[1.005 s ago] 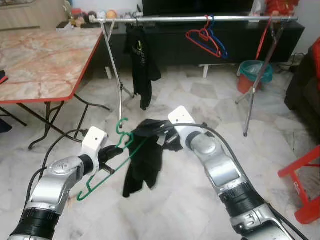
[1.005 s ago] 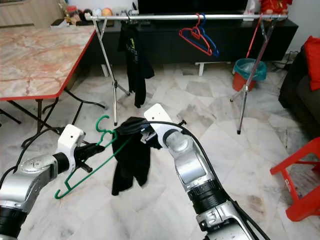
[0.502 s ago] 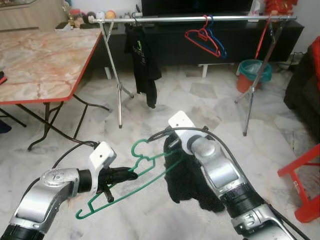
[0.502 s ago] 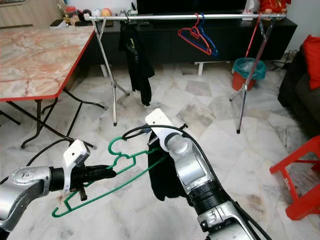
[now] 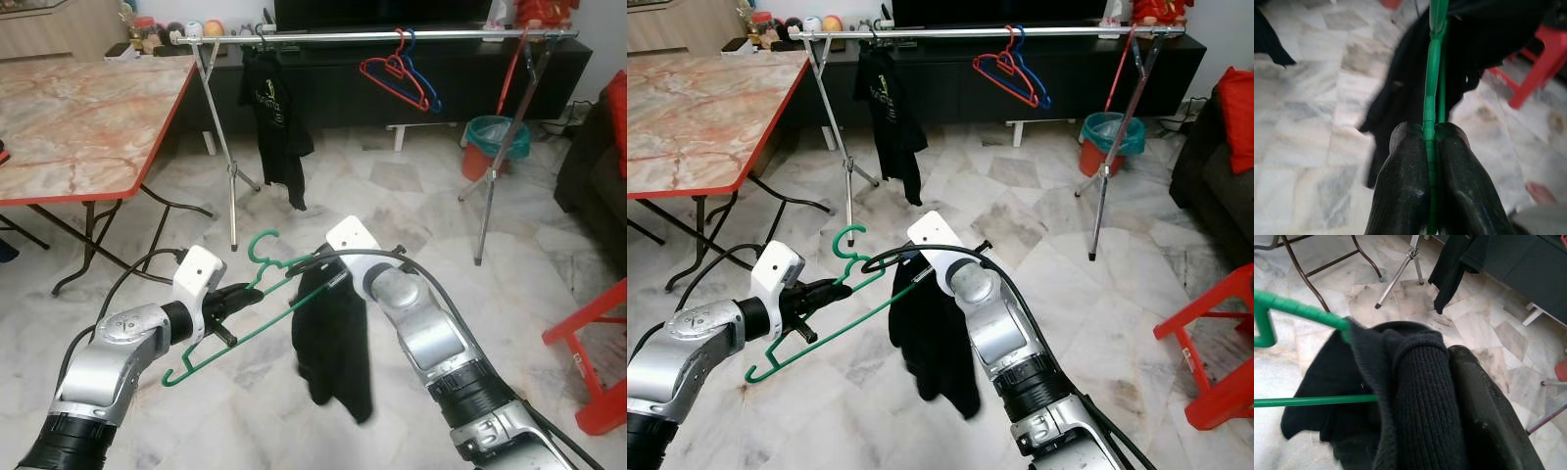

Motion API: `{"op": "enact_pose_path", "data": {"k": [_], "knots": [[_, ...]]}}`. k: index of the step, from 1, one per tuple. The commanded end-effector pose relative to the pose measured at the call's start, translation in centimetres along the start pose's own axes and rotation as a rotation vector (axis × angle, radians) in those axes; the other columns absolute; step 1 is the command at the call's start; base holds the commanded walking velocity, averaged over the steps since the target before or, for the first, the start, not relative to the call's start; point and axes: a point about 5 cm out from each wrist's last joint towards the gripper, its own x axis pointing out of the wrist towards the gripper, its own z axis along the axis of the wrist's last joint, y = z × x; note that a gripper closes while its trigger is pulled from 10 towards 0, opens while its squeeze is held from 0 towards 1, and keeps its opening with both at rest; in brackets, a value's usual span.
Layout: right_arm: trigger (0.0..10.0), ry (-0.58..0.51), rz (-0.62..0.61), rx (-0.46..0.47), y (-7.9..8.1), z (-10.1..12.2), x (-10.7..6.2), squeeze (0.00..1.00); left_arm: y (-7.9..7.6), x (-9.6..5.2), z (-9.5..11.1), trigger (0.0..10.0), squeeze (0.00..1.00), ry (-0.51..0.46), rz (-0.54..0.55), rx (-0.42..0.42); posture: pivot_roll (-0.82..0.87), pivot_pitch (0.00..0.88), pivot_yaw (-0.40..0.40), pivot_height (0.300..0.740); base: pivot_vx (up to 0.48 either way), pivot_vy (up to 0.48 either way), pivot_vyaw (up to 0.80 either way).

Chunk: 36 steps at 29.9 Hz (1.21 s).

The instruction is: Hang hanger

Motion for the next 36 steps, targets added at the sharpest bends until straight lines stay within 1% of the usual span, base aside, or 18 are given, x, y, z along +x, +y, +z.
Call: {"op": "enact_pose_path", "data": {"k": [1, 2, 3, 5, 12, 14, 15, 18, 19, 20, 22, 24, 26, 28, 29, 32, 35, 36], "knots": [[10.0, -0.012, -0.004, 0.011, 0.0, 0.4, -0.1, 0.0, 0.1, -0.7, 0.0, 10.0, 0.0, 0.016, -0.006, 0.02, -0.01, 0.017, 0.051, 0.74, 0.0, 0.0, 0.0], [10.0, -0.011, -0.005, 0.011, -0.1, 0.4, -0.1, 0.0, 0.3, -0.7, -0.2, 10.0, 0.0, 0.021, 0.03, 0.022, -0.01, 0.017, 0.051, 0.74, 0.0, 0.0, 0.0], [10.0, -0.011, -0.005, 0.011, -0.1, 0.4, -0.1, 0.0, 0.3, -0.7, -0.2, 10.0, 0.0, 0.021, 0.03, 0.022, -0.01, 0.017, 0.051, 0.74, 0.0, 0.0, 0.0], [10.0, -0.008, -0.003, 0.01, 0.0, 0.3, -0.1, 0.0, 1.3, -0.7, -0.4, 10.0, 0.0, 0.034, 0.128, 0.007, 0.0, 0.021, 0.048, 0.74, 0.0, 0.0, 0.0], [10.0, -0.008, 0.001, 0.01, 0.1, 0.4, -0.1, 0.0, 2.3, -0.7, -0.3, 10.0, 0.0, 0.036, 0.204, 0.012, 0.0, 0.023, 0.049, 0.74, 0.0, 0.0, 0.0], [10.0, -0.008, 0.001, 0.01, 0.1, 0.4, -0.1, 0.0, 2.3, -0.7, -0.3, 10.0, 0.0, 0.036, 0.204, 0.012, 0.0, 0.023, 0.049, 0.74, 0.0, 0.0, 0.0], [10.0, -0.008, -0.002, 0.013, 0.1, 0.4, -0.1, 0.0, 3.2, -0.7, -0.5, 10.0, 0.0, 0.062, 0.28, 0.006, 0.0, 0.023, 0.049, 0.74, 0.0, 0.0, 0.0], [10.0, -0.008, -0.002, 0.013, 0.1, 0.4, -0.1, 0.0, 3.2, -0.7, -0.5, 10.0, 0.0, 0.062, 0.28, 0.006, 0.0, 0.023, 0.049, 0.74, 0.0, 0.0, 0.0], [10.0, -0.007, 0.001, 0.013, 0.2, 0.4, -0.1, 0.0, 4.1, -0.9, -0.6, 10.0, 0.0, 0.069, 0.372, -0.008, 0.0, 0.027, 0.05, 0.74, 0.0, 0.0, 0.0], [10.0, -0.007, 0.002, 0.012, 0.2, 0.4, -0.1, 0.0, 4.3, -0.9, -0.6, 10.0, 0.0, 0.068, 0.395, -0.009, 0.0, 0.027, 0.05, 0.74, 0.0, 0.0, 0.0], [10.0, -0.006, 0.004, 0.012, 0.2, 0.4, -0.1, 0.0, 4.3, -0.9, -0.6, 10.0, 0.0, 0.065, 0.405, -0.01, 0.0, 0.027, 0.05, 0.74, 0.0, 0.0, 0.0], [10.0, -0.008, 0.006, 0.011, 0.3, 0.5, 0.0, 0.0, 3.7, -0.6, -1.0, 10.0, 0.0, 0.09, 0.348, -0.039, 0.0, 0.029, 0.051, 0.74, 0.0, 0.0, 0.0], [10.0, -0.009, 0.008, 0.011, 0.3, 0.5, 0.0, 0.0, 3.2, -0.4, -1.4, 10.0, 0.0, 0.113, 0.32, -0.044, 0.0, 0.029, 0.052, 0.74, 0.0, 0.0, 0.0], [10.0, -0.013, 0.021, 0.009, 0.7, 0.7, 0.0, 0.0, 3.3, -0.1, -1.2, 10.0, 0.0, 0.087, 0.348, -0.064, 0.0, 0.029, 0.051, 0.74, 0.0, 0.0, 0.0], [10.0, -0.016, 0.032, 0.007, 0.9, 0.8, -0.1, 0.0, 3.3, 0.1, -1.0, 10.0, 0.0, 0.071, 0.346, -0.082, 0.0, 0.029, 0.051, 0.74, 0.0, 0.0, 0.0], [10.0, -0.018, 0.04, 0.006, 1.0, 0.8, -0.1, 0.0, 3.2, 0.2, -0.9, 10.0, 0.0, 0.06, 0.344, -0.094, 0.0, 0.03, 0.051, 0.74, 0.0, 0.0, 0.0], [10.0, -0.019, 0.058, 0.0, 1.4, 0.9, -0.1, 0.0, 2.8, 0.5, -0.7, 10.0, 0.0, 0.045, 0.305, -0.111, 0.0, 0.029, 0.052, 0.74, 0.0, 0.0, 0.0], [10.0, -0.022, 0.081, -0.005, 1.7, 0.9, -0.2, 0.0, 2.3, 0.7, -0.7, 10.0, 0.0, 0.051, 0.267, -0.121, 0.0, 0.028, 0.053, 0.74, 0.0, 0.0, 0.0]]}}
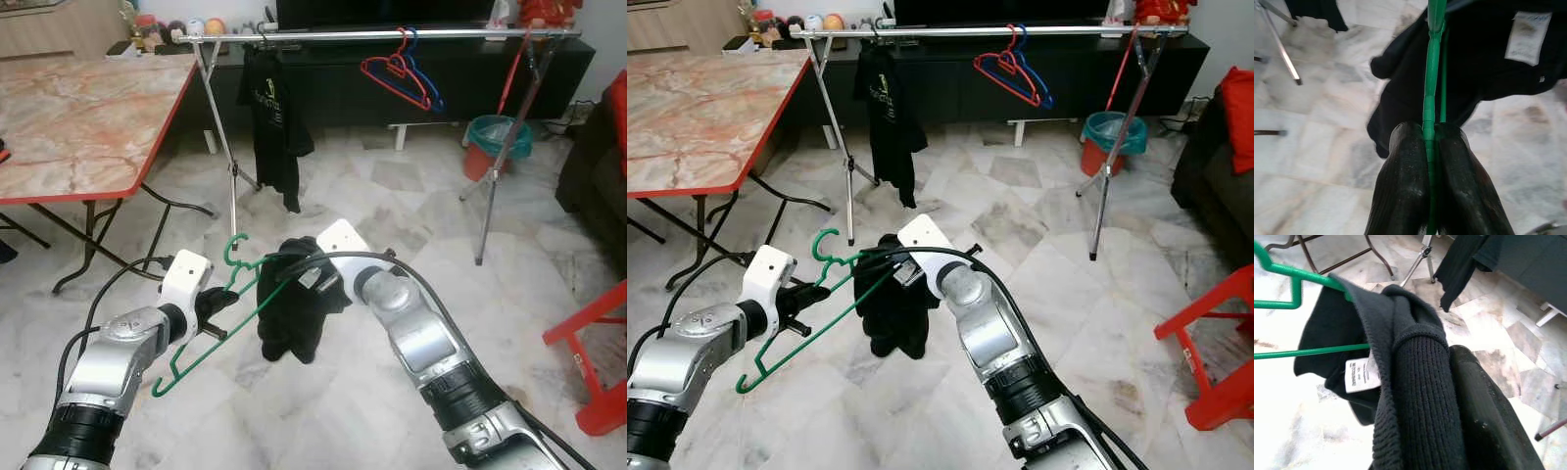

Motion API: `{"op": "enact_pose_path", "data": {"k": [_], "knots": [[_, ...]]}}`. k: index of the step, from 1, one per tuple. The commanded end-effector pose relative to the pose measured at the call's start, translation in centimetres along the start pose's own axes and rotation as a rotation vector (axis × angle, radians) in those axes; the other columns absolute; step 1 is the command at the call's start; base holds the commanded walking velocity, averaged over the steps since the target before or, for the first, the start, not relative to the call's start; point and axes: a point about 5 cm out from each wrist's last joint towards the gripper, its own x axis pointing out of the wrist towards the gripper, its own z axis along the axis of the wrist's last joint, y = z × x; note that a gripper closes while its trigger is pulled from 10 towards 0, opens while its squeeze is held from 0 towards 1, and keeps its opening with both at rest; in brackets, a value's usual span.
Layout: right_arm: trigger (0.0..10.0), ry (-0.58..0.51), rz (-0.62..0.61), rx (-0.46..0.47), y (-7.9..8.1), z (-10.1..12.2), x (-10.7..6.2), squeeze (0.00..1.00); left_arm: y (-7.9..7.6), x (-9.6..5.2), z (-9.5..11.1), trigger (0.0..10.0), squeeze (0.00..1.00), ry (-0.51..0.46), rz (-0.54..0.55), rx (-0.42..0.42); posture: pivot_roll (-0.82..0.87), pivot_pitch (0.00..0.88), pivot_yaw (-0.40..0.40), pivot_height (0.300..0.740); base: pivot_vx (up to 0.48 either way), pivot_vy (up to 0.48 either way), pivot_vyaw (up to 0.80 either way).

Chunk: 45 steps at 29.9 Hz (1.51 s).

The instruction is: Hang hanger

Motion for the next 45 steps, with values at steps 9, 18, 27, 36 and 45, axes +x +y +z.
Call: {"op": "enact_pose_path", "data": {"k": [9, 18, 27, 36, 45], "knots": [[10.0, -0.085, 0.239, 0.066, 3.3, 2.1, -1.5, 0.0, -1.6, -0.9, 2.2, 10.0, 0.0, -0.139, -0.176, -0.05, 0.0, 0.03, 0.051, 0.74, 0.0, 0.0, 0.0], [10.0, -0.177, 0.424, 0.242, 6.0, 3.9, -3.9, 0.0, -3.4, -1.6, 2.9, 10.0, 0.0, -0.187, -0.354, -0.06, 0.0, 0.024, 0.051, 0.74, 0.0, 0.0, 0.0], [10.0, -0.119, 0.221, 0.205, 2.1, 2.2, -3.2, 0.0, -4.7, -3.3, 2.7, 10.0, 0.0, -0.182, -0.542, -0.038, -0.01, 0.021, 0.055, 0.74, 0.0, 0.0, 0.0], [10.0, -0.126, 0.464, 0.259, 6.5, 2.2, -5.2, 0.0, -4.4, -2.3, 5.1, 10.0, 0.0, -0.33, -0.475, -0.093, -0.01, 0.018, 0.056, 0.74, 0.0, 0.0, 0.0], [10.0, -0.171, 0.603, 0.239, 8.1, 2.9, -6.8, 0.0, -6.6, -2.7, 6.0, 10.0, 0.0, -0.364, -0.657, -0.122, -0.01, 0.012, 0.059, 0.74, 0.0, 0.0, 0.0]]}}
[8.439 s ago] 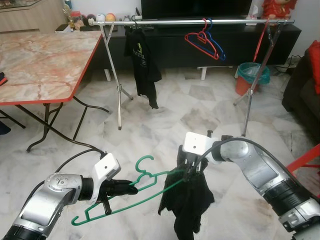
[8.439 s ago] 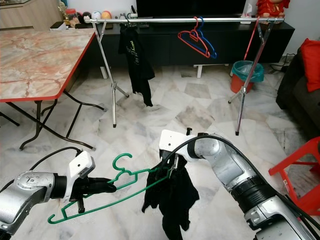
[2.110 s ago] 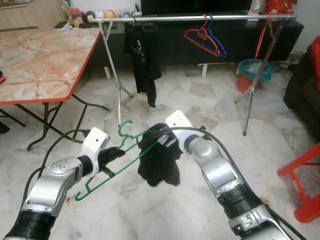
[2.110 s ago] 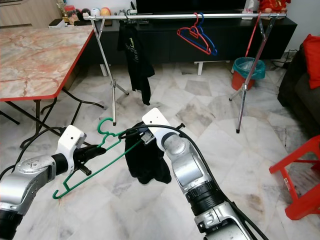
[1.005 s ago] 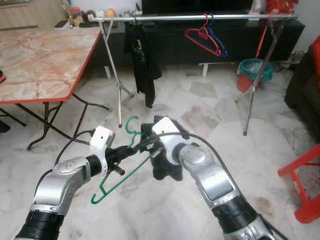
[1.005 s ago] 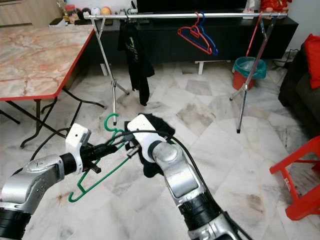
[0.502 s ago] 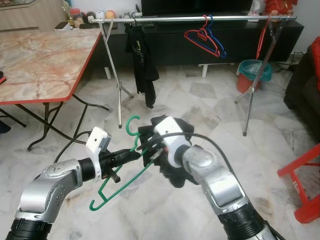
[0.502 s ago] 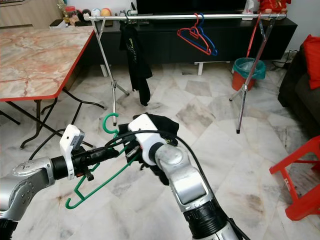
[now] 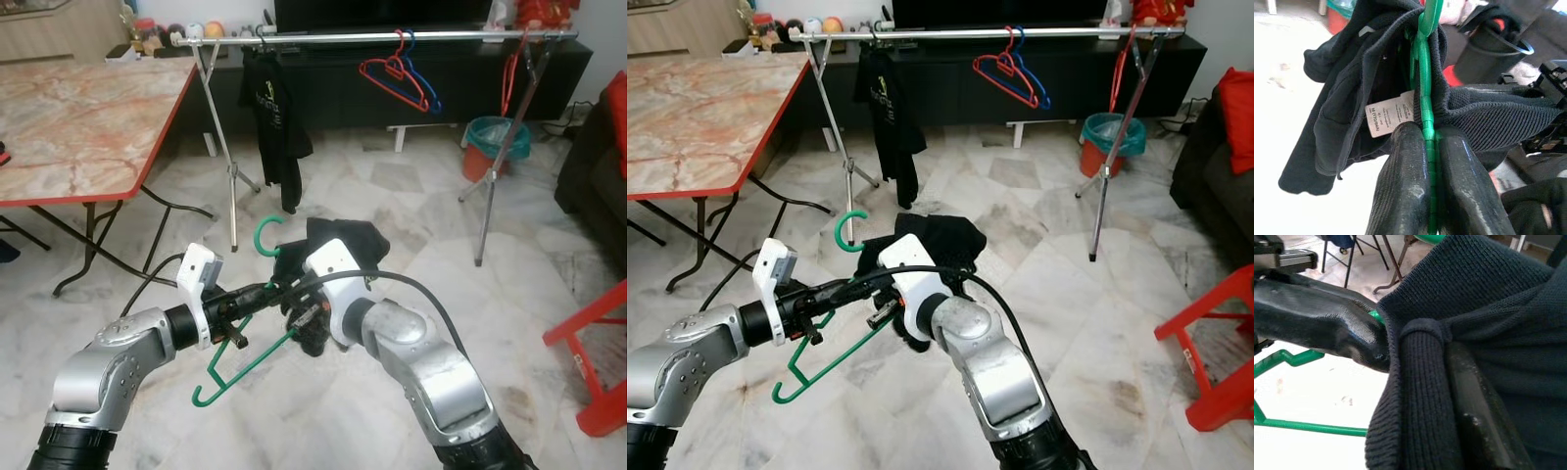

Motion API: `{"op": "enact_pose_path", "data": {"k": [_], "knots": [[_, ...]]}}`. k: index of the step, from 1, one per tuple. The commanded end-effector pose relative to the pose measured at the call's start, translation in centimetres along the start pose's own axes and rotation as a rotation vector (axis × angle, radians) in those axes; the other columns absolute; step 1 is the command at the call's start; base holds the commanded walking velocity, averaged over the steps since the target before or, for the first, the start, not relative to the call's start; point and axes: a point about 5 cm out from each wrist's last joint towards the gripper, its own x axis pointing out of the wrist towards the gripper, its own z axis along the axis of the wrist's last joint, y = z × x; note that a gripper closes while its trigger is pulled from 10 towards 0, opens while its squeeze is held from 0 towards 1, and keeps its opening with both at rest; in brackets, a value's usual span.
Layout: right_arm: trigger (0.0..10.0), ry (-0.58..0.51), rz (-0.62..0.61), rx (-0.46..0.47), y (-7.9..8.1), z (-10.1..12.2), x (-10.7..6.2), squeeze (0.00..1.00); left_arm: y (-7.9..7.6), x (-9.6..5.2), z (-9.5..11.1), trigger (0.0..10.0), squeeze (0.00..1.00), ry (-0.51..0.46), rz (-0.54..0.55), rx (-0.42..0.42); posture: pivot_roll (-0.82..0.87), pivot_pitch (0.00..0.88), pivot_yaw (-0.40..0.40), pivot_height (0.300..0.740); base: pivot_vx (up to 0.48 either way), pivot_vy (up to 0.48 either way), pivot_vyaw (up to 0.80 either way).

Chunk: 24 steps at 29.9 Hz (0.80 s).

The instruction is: Hang hanger

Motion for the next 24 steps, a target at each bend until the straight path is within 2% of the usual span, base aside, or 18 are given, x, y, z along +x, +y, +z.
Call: {"op": "enact_pose_path", "data": {"k": [1, 2, 5, 7, 8, 9, 10, 13, 14, 15, 16, 17, 18, 20, 21, 22, 23, 24], "knots": [[10.0, -0.007, 0.239, -0.006, 4.1, 0.3, 0.7, 0.0, -2.6, 1.6, 2.7, 10.0, 0.0, -0.104, -0.186, 0.069, -0.01, 0.013, 0.06, 0.74, 0.0, 0.0, 0.0], [10.0, -0.024, 0.276, -0.041, 4.7, 0.4, 0.5, 0.0, -3.1, 1.6, 2.7, 10.0, 0.0, -0.095, -0.234, 0.062, -0.01, 0.014, 0.061, 0.74, 0.0, 0.0, 0.0], [10.0, -0.035, 0.305, -0.065, 5.0, 0.5, 0.3, 0.0, -3.5, 1.6, 2.6, 10.0, 0.0, -0.087, -0.259, 0.064, -0.01, 0.014, 0.061, 0.74, 0.0, 0.0, 0.0], [10.0, -0.037, 0.313, -0.075, 5.0, 0.6, 0.2, 0.0, -3.2, 1.7, 2.5, 10.0, 0.0, -0.084, -0.229, 0.078, -0.01, 0.016, 0.061, 0.74, 0.0, 0.0, 0.0], [10.0, -0.049, 0.293, -0.091, 4.6, 0.7, 0.1, 0.0, -2.1, 2.0, 2.5, 10.0, 0.0, -0.073, -0.129, 0.091, -0.01, 0.017, 0.063, 0.74, 0.0, 0.0, 0.0], [10.0, -0.056, 0.278, -0.098, 4.3, 0.8, 0.1, 0.0, -1.7, 2.1, 2.4, 10.0, 0.0, -0.065, -0.088, 0.092, -0.01, 0.017, 0.063, 0.74, 0.0, 0.0, 0.0], [10.0, -0.058, 0.166, -0.058, 2.5, 1.2, 0.4, 0.0, -0.8, 2.0, 2.2, 10.0, 0.0, -0.049, -0.017, 0.12, -0.01, 0.017, 0.065, 0.74, 0.0, 0.0, 0.0], [10.0, -0.082, -0.085, 0.042, -1.5, 1.8, 0.6, 0.0, 1.0, 1.7, 2.2, 10.0, 0.0, -0.045, 0.121, 0.108, -0.02, 0.017, 0.066, 0.74, 0.0, 0.0, 0.0], [10.0, -0.087, -0.213, 0.099, -3.5, 2.0, 0.4, 0.0, 1.7, 1.5, 2.1, 10.0, 0.0, -0.039, 0.183, 0.119, -0.02, 0.017, 0.066, 0.74, 0.0, 0.0, 0.0], [10.0, -0.087, -0.213, 0.099, -3.5, 2.0, 0.4, 0.0, 1.7, 1.5, 2.1, 10.0, 0.0, -0.039, 0.183, 0.119, -0.02, 0.017, 0.066, 0.74, 0.0, 0.0, 0.0], [10.0, -0.082, -0.322, 0.098, -5.5, 1.8, 0.0, 0.0, 2.4, 1.2, 2.1, 10.0, 0.0, -0.029, 0.235, 0.118, -0.01, 0.017, 0.064, 0.74, 0.0, 0.0, 0.0], [10.0, -0.082, -0.322, 0.098, -5.5, 1.8, 0.0, 0.0, 2.4, 1.2, 2.1, 10.0, 0.0, -0.029, 0.235, 0.118, -0.01, 0.017, 0.064, 0.74, 0.0, 0.0, 0.0], [10.0, -0.07, -0.43, 0.096, -7.4, 1.6, -0.5, 0.0, 2.7, 0.8, 1.9, 10.0, 0.0, -0.016, 0.25, 0.109, -0.01, 0.017, 0.065, 0.74, 0.0, 0.0, 0.0], [10.0, -0.071, -0.51, 0.109, -8.8, 1.5, -0.9, 0.0, 2.3, 0.5, 1.6, 10.0, 0.0, 0.014, 0.211, 0.103, -0.01, 0.019, 0.066, 0.74, 0.0, 0.0, 0.0], [10.0, -0.069, -0.554, 0.113, -9.9, 1.4, -1.3, 0.0, 1.2, 0.0, 0.8, 10.0, 0.0, 0.078, 0.1, 0.12, -0.01, 0.019, 0.066, 0.74, 0.0, 0.0, 0.0], [10.0, -0.069, -0.554, 0.113, -9.9, 1.4, -1.3, 0.0, 1.2, 0.0, 0.8, 10.0, 0.0, 0.078, 0.1, 0.12, -0.01, 0.019, 0.066, 0.74, 0.0, 0.0, 0.0], [10.0, -0.055, -0.568, 0.1, -10.4, 1.2, -1.4, 0.0, 0.3, -0.4, 0.0, 10.0, 0.0, 0.143, 0.017, 0.138, -0.01, 0.021, 0.068, 0.74, 0.0, 0.0, 0.0], [10.0, -0.052, -0.578, 0.101, -10.7, 1.1, -1.4, 0.0, 0.0, -0.7, -0.5, 10.0, 0.0, 0.184, -0.012, 0.151, -0.01, 0.021, 0.068, 0.74, 0.0, 0.0, 0.0]]}}
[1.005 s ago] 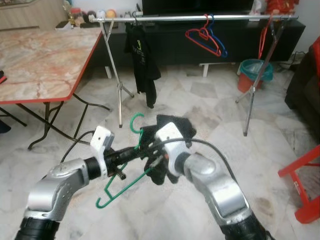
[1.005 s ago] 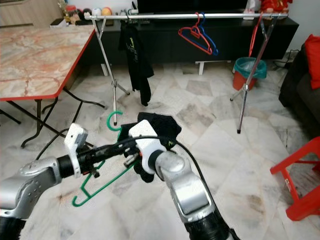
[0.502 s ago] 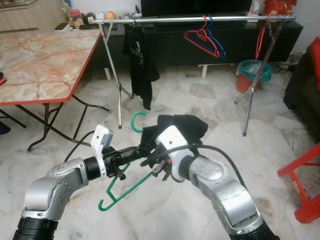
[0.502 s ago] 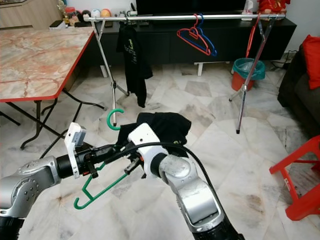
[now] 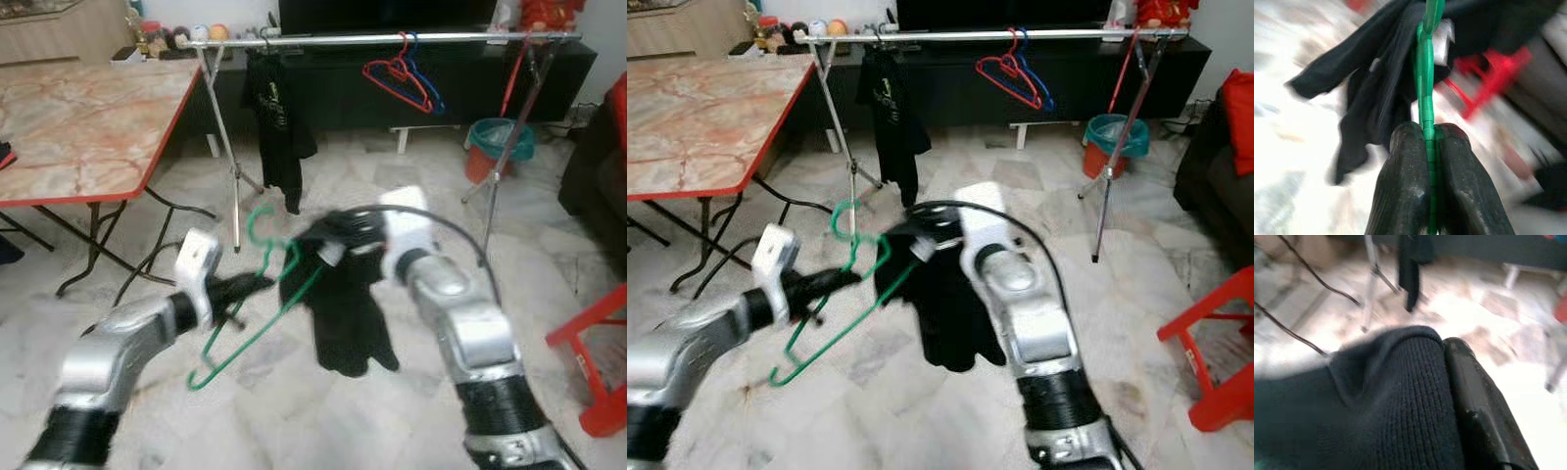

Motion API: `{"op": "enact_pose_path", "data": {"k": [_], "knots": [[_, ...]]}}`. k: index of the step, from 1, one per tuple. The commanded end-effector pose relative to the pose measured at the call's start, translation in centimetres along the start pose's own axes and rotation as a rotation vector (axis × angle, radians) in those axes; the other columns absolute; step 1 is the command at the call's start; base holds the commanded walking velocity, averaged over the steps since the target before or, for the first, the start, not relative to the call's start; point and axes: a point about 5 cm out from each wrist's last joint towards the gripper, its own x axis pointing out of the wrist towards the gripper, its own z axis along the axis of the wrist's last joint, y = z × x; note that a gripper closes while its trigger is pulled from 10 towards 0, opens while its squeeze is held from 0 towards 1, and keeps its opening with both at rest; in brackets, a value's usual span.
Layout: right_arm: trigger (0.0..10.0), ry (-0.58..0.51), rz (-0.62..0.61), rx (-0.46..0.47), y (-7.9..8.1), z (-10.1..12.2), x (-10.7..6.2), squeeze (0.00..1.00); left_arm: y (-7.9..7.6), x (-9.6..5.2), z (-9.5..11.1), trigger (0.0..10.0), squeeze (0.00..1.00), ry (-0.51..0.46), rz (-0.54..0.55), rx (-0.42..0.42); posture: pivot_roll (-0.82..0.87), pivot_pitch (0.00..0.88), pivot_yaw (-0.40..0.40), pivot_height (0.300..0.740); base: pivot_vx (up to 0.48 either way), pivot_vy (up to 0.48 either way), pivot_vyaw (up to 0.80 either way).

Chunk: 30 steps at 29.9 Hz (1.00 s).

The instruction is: Hang hanger

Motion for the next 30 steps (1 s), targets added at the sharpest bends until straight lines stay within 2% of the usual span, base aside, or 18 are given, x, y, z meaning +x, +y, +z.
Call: {"op": "enact_pose_path", "data": {"k": [1, 4, 6, 8, 9, 11, 12, 15, 16, 17, 19, 22, 24, 25, 27, 28, 29, 30], "knots": [[10.0, -0.041, -0.002, 0.002, 0.4, 1.0, 0.4, 0.0, -1.0, 0.0, 0.2, 10.0, 0.0, 0.032, -0.083, 0.053, -0.01, 0.021, 0.068, 0.74, 0.0, 0.0, 0.0], [10.0, -0.017, -0.016, -0.008, 0.2, 0.4, 1.1, 0.0, -1.5, -0.4, -0.7, 10.0, 0.0, 0.078, -0.129, 0.071, -0.01, 0.024, 0.067, 0.74, 0.0, 0.0, 0.0], [10.0, 0.009, -0.058, -0.093, -0.4, -0.6, 1.8, 0.0, -2.3, -1.0, -0.9, 10.0, 0.0, 0.089, -0.197, 0.073, -0.01, 0.024, 0.067, 0.74, 0.0, 0.0, 0.0], [10.0, 0.034, -0.074, -0.074, -0.7, -1.4, 2.1, 0.0, -2.4, -1.3, -0.9, 10.0, 0.0, 0.095, -0.213, 0.072, 0.0, 0.025, 0.066, 0.74, 0.0, 0.0, 0.0], [10.0, 0.091, -0.119, -0.08, -1.5, -3.1, 2.6, 0.0, -2.8, -1.9, -1.0, 10.0, 0.0, 0.109, -0.244, 0.07, 0.0, 0.024, 0.066, 0.74, 0.0, 0.0, 0.0], [10.0, 0.144, -0.163, -0.119, -2.2, -4.7, 2.9, 0.0, -2.9, -2.3, -1.0, 10.0, 0.0, 0.118, -0.266, 0.069, 0.0, 0.024, 0.066, 0.74, 0.0, 0.0, 0.0], [10.0, 0.203, -0.2, -0.107, -3.0, -6.6, 2.9, 0.0, -3.1, -2.8, -1.0, 10.0, 0.0, 0.115, -0.286, 0.069, 0.0, 0.025, 0.066, 0.74, 0.0, 0.0, 0.0], [10.0, 0.258, -0.257, -0.082, -4.1, -8.6, 2.7, 0.0, -3.2, -3.3, -0.8, 10.0, 0.0, 0.111, -0.306, 0.062, 0.0, 0.024, 0.065, 0.74, 0.0, 0.0, 0.0], [10.0, 0.303, -0.298, -0.083, -4.8, -10.3, 2.3, 0.0, -3.2, -3.6, -0.8, 10.0, 0.0, 0.11, -0.309, 0.062, 0.0, 0.023, 0.066, 0.74, 0.0, 0.0, 0.0], [10.0, 0.303, -0.298, -0.083, -4.8, -10.3, 2.3, 0.0, -3.2, -3.6, -0.8, 10.0, 0.0, 0.11, -0.309, 0.062, 0.0, 0.023, 0.066, 0.74, 0.0, 0.0, 0.0], [10.0, 0.353, -0.342, -0.046, -5.3, -12.4, 1.5, 0.0, -2.4, -3.8, -0.9, 10.0, 0.0, 0.099, -0.247, 0.054, -0.01, 0.021, 0.066, 0.74, 0.0, 0.0, 0.0], [10.0, 0.37, -0.364, -0.042, -5.3, -13.2, 1.4, 0.0, -2.0, -3.8, -1.1, 10.0, 0.0, 0.101, -0.207, 0.052, -0.01, 0.019, 0.066, 0.74, 0.0, 0.0, 0.0], [10.0, 0.384, -0.42, 0.0, -5.6, -13.9, 1.2, 0.0, -1.7, -3.7, -1.2, 10.0, 0.0, 0.087, -0.172, 0.06, -0.01, 0.017, 0.065, 0.74, 0.0, 0.0, 0.0], [10.0, 0.394, -0.44, 0.062, -5.6, -14.4, 1.0, 0.0, -1.5, -3.5, -1.2, 10.0, 0.0, 0.07, -0.151, 0.048, -0.01, 0.015, 0.066, 0.74, 0.0, 0.0, 0.0], [10.0, 0.411, -0.462, 0.171, -5.3, -15.2, 0.9, 0.0, -1.9, -3.1, -1.0, 10.0, 0.0, 0.042, -0.175, 0.029, -0.01, 0.012, 0.064, 0.74, 0.0, 0.0, 0.0], [10.0, 0.403, -0.429, 0.224, -4.5, -15.3, 1.1, 0.0, -2.4, -2.9, -1.2, 10.0, 0.0, 0.053, -0.208, 0.023, -0.01, 0.008, 0.067, 0.74, 0.0, 0.0, 0.0], [10.0, 0.343, -0.377, 0.305, -3.6, -14.4, 1.8, 0.0, -2.9, -2.7, -1.6, 10.0, 0.0, 0.088, -0.238, 0.027, -0.01, 0.008, 0.067, 0.74, 0.0, 0.0, 0.0], [10.0, 0.316, -0.362, 0.334, -3.4, -14.0, 2.0, 0.0, -3.0, -2.7, -1.7, 10.0, 0.0, 0.099, -0.247, 0.029, -0.01, 0.008, 0.067, 0.74, 0.0, 0.0, 0.0]]}}
